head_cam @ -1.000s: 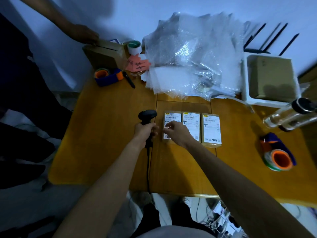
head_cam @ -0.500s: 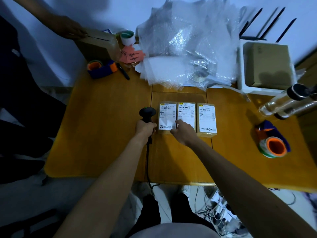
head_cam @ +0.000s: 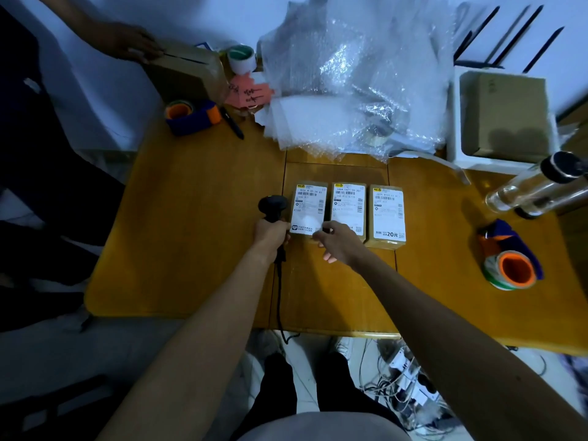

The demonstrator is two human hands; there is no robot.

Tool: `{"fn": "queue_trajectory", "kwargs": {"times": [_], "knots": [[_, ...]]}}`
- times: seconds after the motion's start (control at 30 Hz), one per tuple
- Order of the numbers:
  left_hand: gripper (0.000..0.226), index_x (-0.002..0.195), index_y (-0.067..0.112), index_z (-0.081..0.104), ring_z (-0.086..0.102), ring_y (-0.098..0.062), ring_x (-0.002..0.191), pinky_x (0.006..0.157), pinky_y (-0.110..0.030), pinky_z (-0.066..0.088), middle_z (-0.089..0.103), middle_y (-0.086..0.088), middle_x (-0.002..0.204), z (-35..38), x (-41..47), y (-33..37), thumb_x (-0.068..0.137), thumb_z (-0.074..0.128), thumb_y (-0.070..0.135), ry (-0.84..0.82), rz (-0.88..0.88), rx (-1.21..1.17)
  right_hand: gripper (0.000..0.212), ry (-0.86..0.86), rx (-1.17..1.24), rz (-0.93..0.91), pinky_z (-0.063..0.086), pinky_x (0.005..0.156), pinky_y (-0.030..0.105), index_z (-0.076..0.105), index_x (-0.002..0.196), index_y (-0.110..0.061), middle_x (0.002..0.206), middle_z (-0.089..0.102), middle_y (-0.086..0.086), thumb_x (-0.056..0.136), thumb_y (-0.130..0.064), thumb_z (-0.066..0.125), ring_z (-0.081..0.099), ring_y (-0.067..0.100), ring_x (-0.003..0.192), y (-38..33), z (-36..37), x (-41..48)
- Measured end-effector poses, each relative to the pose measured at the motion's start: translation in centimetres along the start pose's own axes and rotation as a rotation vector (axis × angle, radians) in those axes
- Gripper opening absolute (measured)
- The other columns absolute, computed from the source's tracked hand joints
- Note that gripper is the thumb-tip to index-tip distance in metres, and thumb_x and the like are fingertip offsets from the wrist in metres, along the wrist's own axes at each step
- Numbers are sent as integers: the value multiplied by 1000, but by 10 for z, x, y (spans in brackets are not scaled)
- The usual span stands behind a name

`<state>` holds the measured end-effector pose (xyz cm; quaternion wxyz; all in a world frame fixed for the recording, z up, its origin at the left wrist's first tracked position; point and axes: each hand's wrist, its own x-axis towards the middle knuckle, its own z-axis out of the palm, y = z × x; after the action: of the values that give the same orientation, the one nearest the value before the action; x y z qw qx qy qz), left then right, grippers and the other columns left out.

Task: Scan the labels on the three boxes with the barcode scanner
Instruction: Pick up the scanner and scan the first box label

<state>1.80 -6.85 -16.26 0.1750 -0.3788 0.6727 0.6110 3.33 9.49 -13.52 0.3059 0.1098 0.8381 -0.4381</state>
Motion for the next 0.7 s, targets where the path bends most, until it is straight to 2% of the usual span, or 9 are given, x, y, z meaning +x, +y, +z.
{"fn": "queue_trajectory", "kwargs": {"times": [0.13, 0.23, 0.3, 0.4, 0.53, 0.7], "knots": [[12, 84, 9, 60, 52, -16, 58, 57, -31, 45, 60, -8, 69, -13, 1, -3, 94, 63, 4, 33, -7, 12, 52, -37, 8, -17, 61, 80, 44, 45, 148, -10, 122, 69, 16, 102, -31, 54, 75, 32, 86, -2, 8, 0], [9, 87, 7, 60, 52, -15, 57, 55, -28, 45, 61, -7, 70, -22, 2, -6, 94, 63, 3, 67, -15, 9, 51, -28, -6, -31, 62, 82, 49, 48, 146, -12, 118, 70, 14, 101, -35, 55, 74, 33, 90, -6, 16, 1], [2, 93, 5, 63, 52, -14, 56, 53, -26, 45, 62, -7, 70, -27, 3, -8, 94, 64, 3, 79, -15, -2, 48, -23, -11, -41, 62, 85, 49, 49, 143, -12, 127, 67, 13, 101, -34, 56, 71, 30, 98, -9, 22, 3], [4, 91, 6, 64, 53, -13, 55, 51, -25, 46, 65, -6, 73, -29, 2, -9, 94, 66, 5, 71, -10, -6, 45, -57, -4, -45, 59, 91, 49, 49, 145, -13, 139, 62, 12, 103, -30, 52, 67, 29, 108, -15, 32, 3], [12, 85, 11, 60, 55, -13, 57, 54, -27, 48, 66, -7, 77, -31, 2, -13, 93, 67, 5, 64, -2, -29, 44, -23, -15, -67, 58, 91, 53, 48, 149, -16, 141, 60, 11, 106, -24, 47, 67, 30, 104, -18, 41, 2], [10, 89, 11, 60, 55, -13, 58, 53, -25, 48, 67, -7, 83, -40, -3, -20, 93, 69, 7, 58, -19, -56, 44, 47, -4, -60, 58, 90, 54, 46, 146, -14, 138, 62, 14, 107, -33, 45, 69, 32, 107, -15, 46, -1]]}}
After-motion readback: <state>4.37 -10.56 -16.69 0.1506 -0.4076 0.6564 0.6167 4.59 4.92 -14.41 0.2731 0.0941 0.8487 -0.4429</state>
